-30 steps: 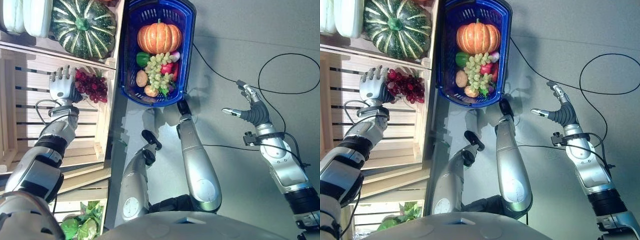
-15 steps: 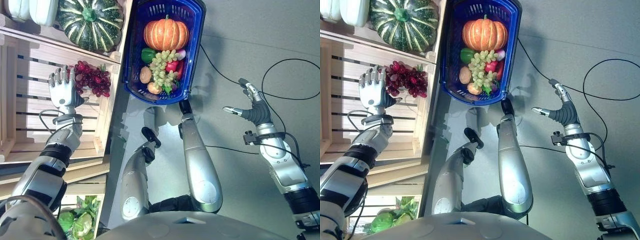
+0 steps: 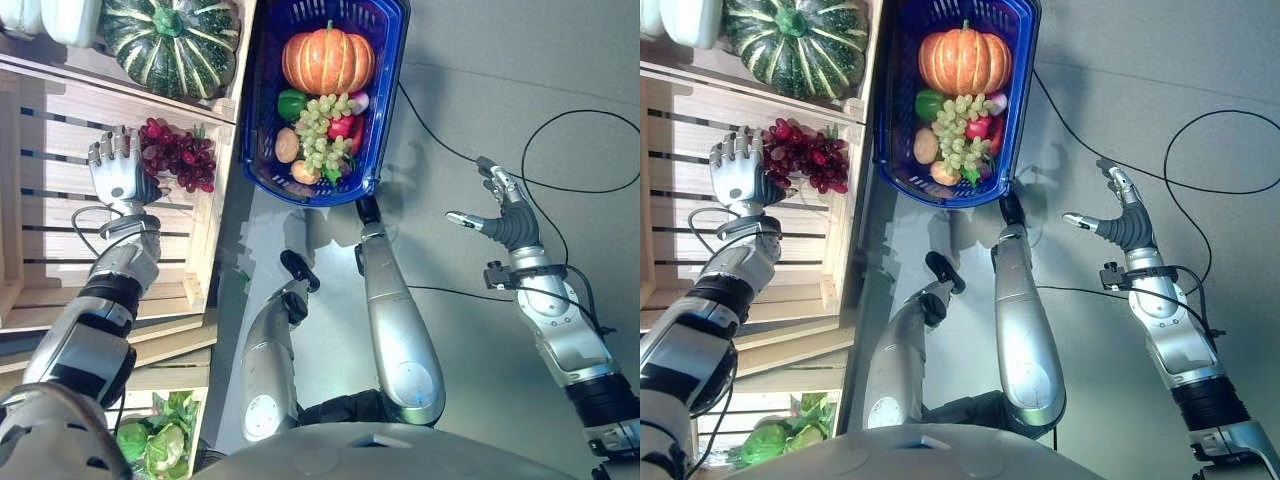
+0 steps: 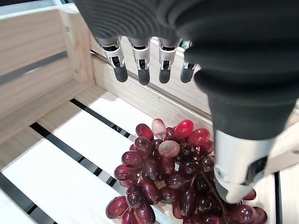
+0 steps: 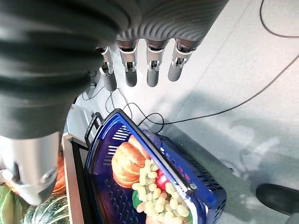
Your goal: Pick up fruits and vegetables into the basket
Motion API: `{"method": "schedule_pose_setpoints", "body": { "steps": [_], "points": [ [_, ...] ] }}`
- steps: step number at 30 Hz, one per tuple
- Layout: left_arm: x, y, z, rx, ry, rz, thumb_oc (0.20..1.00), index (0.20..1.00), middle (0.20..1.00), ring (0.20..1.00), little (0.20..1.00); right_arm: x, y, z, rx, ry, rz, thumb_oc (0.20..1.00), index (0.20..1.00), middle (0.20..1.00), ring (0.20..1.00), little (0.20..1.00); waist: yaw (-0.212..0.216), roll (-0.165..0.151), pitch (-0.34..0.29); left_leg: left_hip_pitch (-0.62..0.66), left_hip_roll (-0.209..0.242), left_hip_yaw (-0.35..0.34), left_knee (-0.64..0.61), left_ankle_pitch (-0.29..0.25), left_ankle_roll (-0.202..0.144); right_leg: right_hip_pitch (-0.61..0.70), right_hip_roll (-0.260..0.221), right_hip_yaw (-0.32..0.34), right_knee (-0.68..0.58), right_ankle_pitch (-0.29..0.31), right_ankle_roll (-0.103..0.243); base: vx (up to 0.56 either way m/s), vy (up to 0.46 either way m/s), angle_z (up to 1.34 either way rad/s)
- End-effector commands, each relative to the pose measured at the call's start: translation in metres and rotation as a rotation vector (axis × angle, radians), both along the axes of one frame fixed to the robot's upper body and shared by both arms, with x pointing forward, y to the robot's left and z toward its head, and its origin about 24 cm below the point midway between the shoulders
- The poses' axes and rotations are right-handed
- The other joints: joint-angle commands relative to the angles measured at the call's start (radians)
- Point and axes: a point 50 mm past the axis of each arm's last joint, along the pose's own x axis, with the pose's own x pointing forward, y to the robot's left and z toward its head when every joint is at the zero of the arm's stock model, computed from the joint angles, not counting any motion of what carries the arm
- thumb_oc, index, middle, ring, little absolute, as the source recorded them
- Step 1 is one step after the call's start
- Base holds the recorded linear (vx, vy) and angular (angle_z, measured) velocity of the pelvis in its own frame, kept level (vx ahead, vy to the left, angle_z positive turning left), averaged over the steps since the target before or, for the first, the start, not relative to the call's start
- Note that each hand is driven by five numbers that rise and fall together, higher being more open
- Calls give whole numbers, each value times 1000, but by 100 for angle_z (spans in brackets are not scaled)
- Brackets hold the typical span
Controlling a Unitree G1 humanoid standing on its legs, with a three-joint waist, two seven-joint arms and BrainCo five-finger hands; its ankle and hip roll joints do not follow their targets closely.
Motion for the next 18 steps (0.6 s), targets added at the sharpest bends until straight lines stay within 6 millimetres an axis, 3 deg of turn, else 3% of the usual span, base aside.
{"method": "schedule_pose_setpoints", "body": {
  "steps": [1,18],
  "points": [
    [-23,44,3,56,20,180,1000,1000,1000,1000,1000,-5,7,3,65,-73,27,1000,1000,1000,1000,1000,-31,-30,-37,-114,29,1,118,-62,15,-25,-17,7,19,-67,80,29,-27,-5],
    [-12,45,17,49,16,238,1000,1000,1000,1000,1000,0,7,4,101,-86,24,1000,1000,1000,1000,1000,-41,-38,-37,-182,35,2,146,-72,15,-93,-7,12,41,-67,71,3,-2,0]
  ]
}}
